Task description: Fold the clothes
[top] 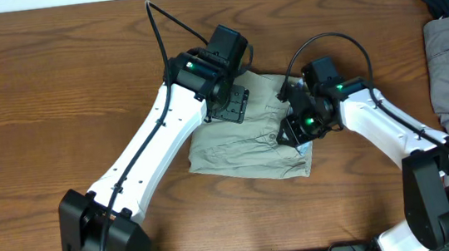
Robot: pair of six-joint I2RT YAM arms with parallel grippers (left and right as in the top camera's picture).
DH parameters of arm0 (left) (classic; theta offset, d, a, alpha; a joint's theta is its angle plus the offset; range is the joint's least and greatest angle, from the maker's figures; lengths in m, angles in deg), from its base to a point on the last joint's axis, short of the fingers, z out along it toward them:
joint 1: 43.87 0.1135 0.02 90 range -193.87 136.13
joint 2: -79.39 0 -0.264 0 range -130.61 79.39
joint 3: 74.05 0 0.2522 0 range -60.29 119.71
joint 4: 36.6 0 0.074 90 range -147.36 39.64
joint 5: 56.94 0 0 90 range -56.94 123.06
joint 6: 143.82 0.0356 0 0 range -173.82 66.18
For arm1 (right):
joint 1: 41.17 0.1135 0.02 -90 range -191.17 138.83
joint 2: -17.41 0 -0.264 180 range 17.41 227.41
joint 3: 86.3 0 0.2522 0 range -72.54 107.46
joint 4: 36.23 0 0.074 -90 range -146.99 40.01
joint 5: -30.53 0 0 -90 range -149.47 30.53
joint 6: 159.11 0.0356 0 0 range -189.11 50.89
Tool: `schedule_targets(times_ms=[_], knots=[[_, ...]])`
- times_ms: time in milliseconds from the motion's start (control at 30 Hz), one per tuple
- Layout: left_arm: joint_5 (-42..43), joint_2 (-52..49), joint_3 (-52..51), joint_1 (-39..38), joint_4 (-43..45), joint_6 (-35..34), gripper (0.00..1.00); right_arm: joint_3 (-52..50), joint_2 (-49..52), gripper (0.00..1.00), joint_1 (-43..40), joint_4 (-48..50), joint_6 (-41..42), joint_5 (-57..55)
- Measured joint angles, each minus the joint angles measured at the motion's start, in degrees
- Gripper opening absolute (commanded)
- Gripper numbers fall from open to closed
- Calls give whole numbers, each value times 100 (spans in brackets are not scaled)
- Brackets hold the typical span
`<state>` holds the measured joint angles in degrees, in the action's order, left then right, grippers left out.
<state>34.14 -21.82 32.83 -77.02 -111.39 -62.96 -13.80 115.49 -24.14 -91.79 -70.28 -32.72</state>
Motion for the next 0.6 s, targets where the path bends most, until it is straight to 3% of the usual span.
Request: schedule_targets(times_ms=[133,333,600], knots=[[0,0,0,0,0,0,72,-2,0,28,37,-323,-127,262],[0,0,0,0,0,0,72,-4,0,2,37,-555,-400,535],[0,0,0,0,0,11,72,-11,-240,1,24,-468,-372,343]])
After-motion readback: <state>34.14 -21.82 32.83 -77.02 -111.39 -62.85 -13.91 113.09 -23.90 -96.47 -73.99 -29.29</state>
